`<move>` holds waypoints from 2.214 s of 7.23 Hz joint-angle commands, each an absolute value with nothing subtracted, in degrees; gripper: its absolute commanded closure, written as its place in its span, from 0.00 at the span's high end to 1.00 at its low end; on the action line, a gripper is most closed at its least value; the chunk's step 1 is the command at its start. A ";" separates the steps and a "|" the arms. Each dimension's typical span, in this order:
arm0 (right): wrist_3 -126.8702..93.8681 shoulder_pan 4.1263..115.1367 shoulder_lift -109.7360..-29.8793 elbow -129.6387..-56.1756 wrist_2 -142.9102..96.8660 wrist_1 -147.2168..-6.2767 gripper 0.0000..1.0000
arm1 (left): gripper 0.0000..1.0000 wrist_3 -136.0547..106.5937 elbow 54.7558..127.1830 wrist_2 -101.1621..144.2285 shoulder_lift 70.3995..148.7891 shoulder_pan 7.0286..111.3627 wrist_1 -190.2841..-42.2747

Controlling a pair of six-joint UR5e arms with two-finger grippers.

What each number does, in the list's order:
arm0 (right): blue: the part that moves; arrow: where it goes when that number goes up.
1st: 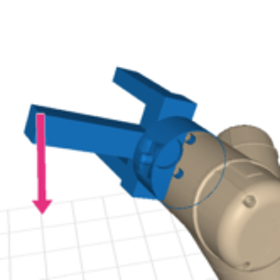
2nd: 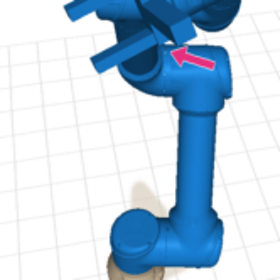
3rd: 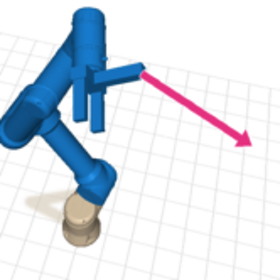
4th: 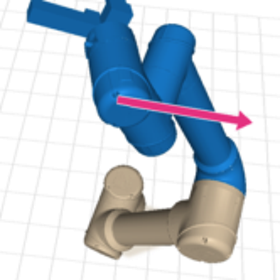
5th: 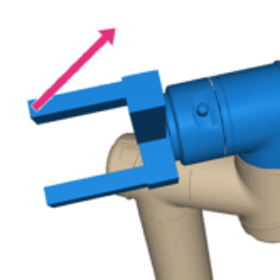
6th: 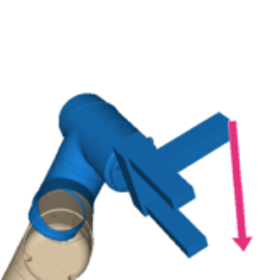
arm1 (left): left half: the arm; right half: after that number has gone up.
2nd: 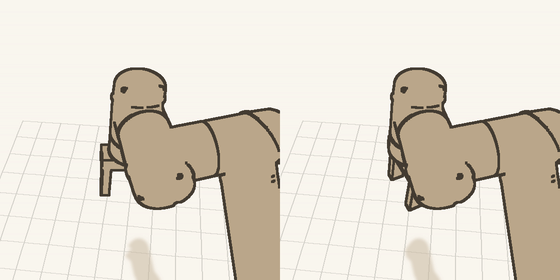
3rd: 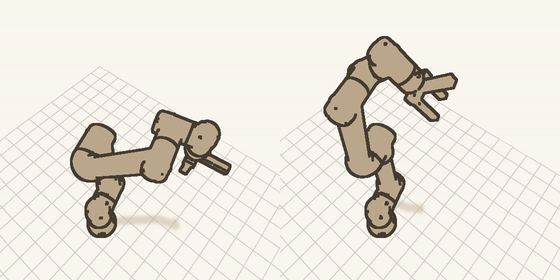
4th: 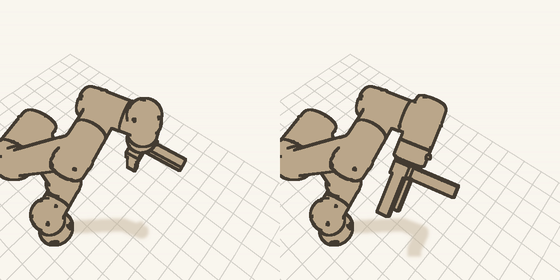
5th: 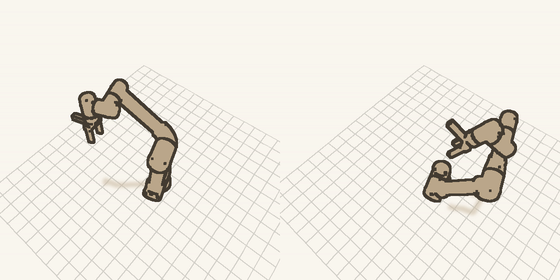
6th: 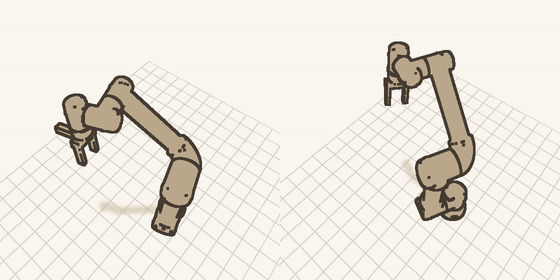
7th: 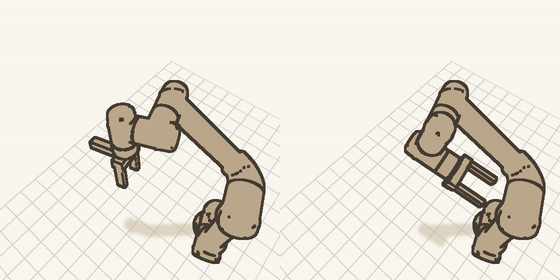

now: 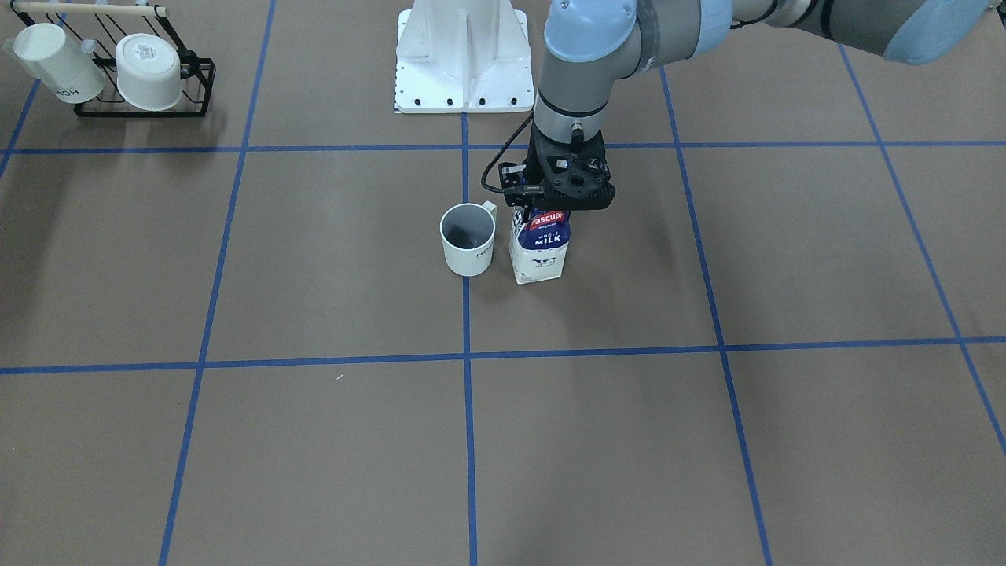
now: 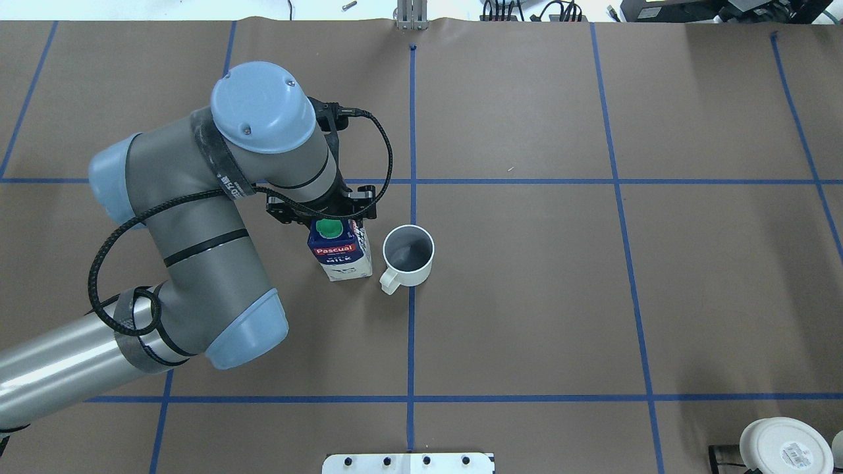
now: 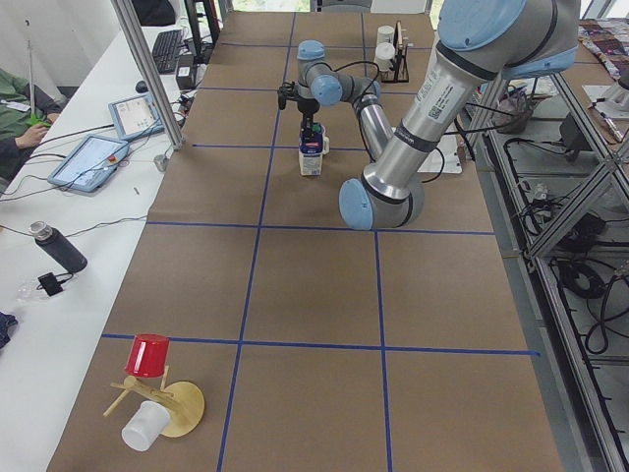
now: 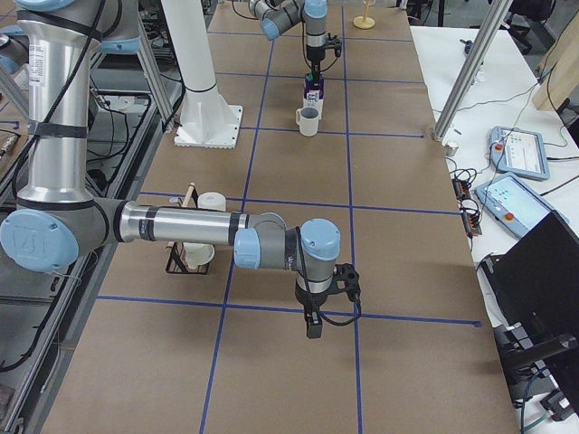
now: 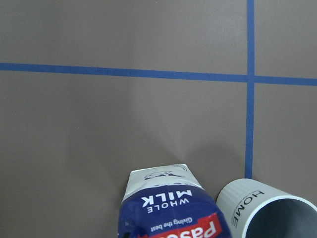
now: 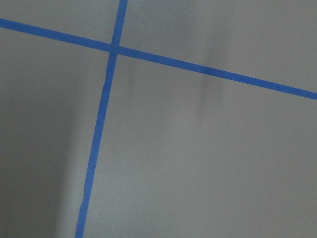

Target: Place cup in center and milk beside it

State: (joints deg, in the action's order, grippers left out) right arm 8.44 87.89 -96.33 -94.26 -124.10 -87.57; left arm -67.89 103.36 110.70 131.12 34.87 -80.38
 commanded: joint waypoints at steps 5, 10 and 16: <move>8.44 87.89 -96.33 -94.13 -124.10 -87.54 1.00 | 0.99 -43.24 112.48 118.65 128.00 50.41 -66.65; 8.61 87.89 -96.33 -93.69 -124.01 -87.54 1.00 | 0.99 3.96 109.10 129.10 107.26 78.52 -67.14; 8.79 87.89 -96.85 -93.95 -124.01 -87.54 1.00 | 0.99 18.72 103.45 129.46 93.09 93.76 -67.32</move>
